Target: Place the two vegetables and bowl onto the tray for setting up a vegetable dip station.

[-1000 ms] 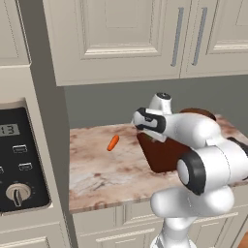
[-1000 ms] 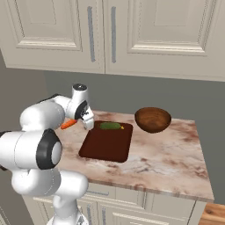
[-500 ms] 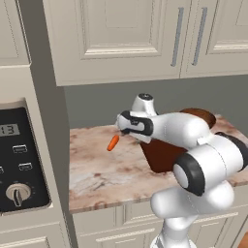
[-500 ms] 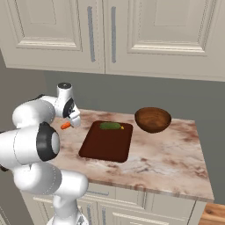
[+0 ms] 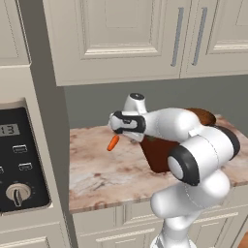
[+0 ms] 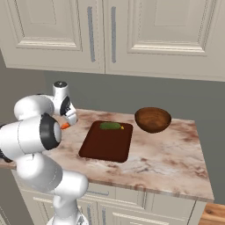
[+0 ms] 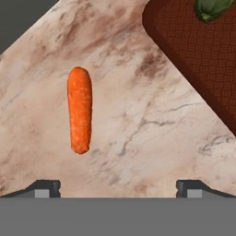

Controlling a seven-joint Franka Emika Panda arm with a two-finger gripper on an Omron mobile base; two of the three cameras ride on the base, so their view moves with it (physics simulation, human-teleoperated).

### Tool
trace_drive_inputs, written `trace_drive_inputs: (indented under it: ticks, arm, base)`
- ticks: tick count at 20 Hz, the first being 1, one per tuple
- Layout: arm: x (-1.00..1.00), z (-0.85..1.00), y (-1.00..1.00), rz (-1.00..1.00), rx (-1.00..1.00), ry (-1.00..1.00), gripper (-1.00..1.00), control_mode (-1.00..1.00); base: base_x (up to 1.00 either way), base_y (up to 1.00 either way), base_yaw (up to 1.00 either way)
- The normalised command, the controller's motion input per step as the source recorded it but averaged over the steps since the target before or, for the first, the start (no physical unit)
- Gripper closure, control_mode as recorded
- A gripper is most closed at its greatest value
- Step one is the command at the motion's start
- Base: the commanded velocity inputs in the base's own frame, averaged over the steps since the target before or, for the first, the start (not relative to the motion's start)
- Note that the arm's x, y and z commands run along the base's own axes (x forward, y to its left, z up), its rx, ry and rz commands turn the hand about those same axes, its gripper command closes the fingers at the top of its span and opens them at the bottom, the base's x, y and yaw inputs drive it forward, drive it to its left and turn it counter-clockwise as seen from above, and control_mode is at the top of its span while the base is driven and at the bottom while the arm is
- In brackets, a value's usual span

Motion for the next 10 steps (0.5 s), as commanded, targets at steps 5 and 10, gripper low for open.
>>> trace_drive_inputs:
  ticks: [5,10]
  arm:
    - [0.23,0.00,0.17,0.00,-0.02,0.00,-1.00,-1.00]
    - [0.18,0.00,0.12,0.00,-0.02,0.00,-1.00,-1.00]
  base:
    - [0.00,0.00,0.00]
    - [0.00,0.00,0.00]
